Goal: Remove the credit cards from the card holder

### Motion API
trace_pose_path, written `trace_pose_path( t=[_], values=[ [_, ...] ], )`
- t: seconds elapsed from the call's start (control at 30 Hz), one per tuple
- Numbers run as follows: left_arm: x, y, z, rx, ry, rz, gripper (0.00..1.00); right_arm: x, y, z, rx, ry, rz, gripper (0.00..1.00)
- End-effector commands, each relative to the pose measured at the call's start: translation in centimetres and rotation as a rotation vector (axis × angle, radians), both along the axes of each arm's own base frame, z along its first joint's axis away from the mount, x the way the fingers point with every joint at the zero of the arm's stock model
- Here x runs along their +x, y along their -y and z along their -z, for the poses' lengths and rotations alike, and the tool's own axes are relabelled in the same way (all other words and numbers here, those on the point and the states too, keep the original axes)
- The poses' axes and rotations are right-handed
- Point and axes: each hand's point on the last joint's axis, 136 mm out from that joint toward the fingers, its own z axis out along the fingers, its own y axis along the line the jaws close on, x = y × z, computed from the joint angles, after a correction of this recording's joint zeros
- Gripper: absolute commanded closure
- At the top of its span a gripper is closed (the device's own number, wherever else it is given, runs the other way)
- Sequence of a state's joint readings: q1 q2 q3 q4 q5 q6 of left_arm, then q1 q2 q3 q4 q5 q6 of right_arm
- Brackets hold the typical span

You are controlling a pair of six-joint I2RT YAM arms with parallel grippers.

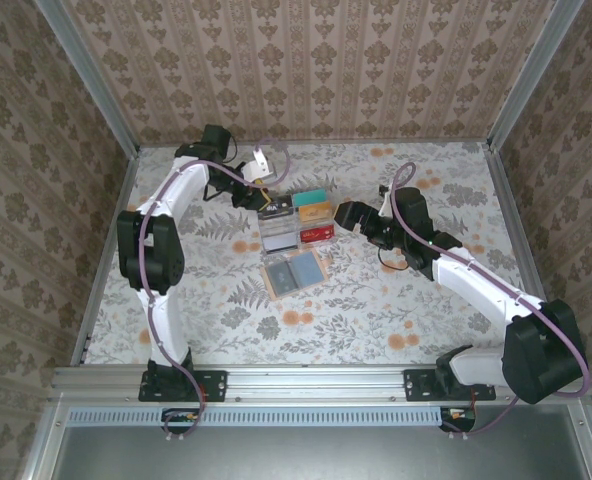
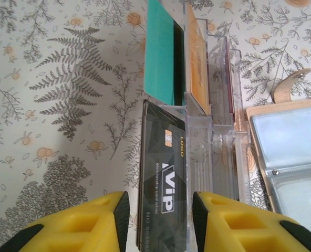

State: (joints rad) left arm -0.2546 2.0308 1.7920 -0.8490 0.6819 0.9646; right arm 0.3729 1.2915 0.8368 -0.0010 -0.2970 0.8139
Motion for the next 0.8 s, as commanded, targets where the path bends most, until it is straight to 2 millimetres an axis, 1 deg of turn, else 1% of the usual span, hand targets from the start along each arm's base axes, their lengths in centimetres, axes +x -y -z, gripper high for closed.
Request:
trace_pose_path(
  t=[0.0,0.07,0.17,0.27,0.3,0.33,0.37,0.4,0.43,0.5,0.53,0.67,0.77],
  values=[
    [0.0,0.6,-4.9,-0.081,0.107,-0.013,0.59,0.3,-0.3,-0.5,0.01,0.007,-0.015,0.0],
    [0.4,0.4,-6.3,-0.111,0.145,-0.055,0.58,0.1,-0.6,-0.3,-0.009,0.002,-0.031,0.0],
    [1.6,-0.7,-8.5,-0.147,0.213,-0.192,0.54,-0.3,-1.3,0.4,-0.1,-0.014,-0.065,0.0],
    [2.7,-2.5,-10.2,-0.165,0.267,-0.375,0.51,-1.2,-2.7,1.4,-0.222,-0.037,-0.121,0.0],
    [3.0,-3.3,-10.6,-0.165,0.28,-0.45,0.49,-1.5,-3.4,1.8,-0.257,-0.042,-0.145,0.01],
    [3.2,-4.3,-10.8,-0.165,0.282,-0.534,0.47,-1.7,-4.1,2.6,-0.293,-0.056,-0.172,0.01],
    [3.3,-5.2,-11.0,-0.162,0.285,-0.608,0.44,-2.0,-4.7,3.0,-0.318,-0.063,-0.193,0.01],
    [3.2,-6.3,-10.9,-0.155,0.279,-0.688,0.41,-2.3,-5.5,3.5,-0.342,-0.073,-0.219,0.02],
    [3.0,-7.3,-10.8,-0.145,0.269,-0.761,0.4,-2.6,-6.3,3.9,-0.365,-0.079,-0.245,0.03],
    [2.3,-9.1,-10.0,-0.122,0.25,-0.876,0.36,-3.2,-7.6,4.7,-0.411,-0.089,-0.292,0.05],
    [1.8,-10.1,-9.9,-0.115,0.247,-0.932,0.34,-3.5,-8.4,5.3,-0.439,-0.094,-0.318,0.06],
    [-0.3,-13.0,-8.5,-0.108,0.222,-1.116,0.31,-4.8,-10.8,7.4,-0.549,-0.116,-0.412,0.11],
    [-2.1,-15.6,-7.4,-0.106,0.222,-1.269,0.26,-5.5,-12.4,9.2,-0.618,-0.142,-0.465,0.17]
  ],
)
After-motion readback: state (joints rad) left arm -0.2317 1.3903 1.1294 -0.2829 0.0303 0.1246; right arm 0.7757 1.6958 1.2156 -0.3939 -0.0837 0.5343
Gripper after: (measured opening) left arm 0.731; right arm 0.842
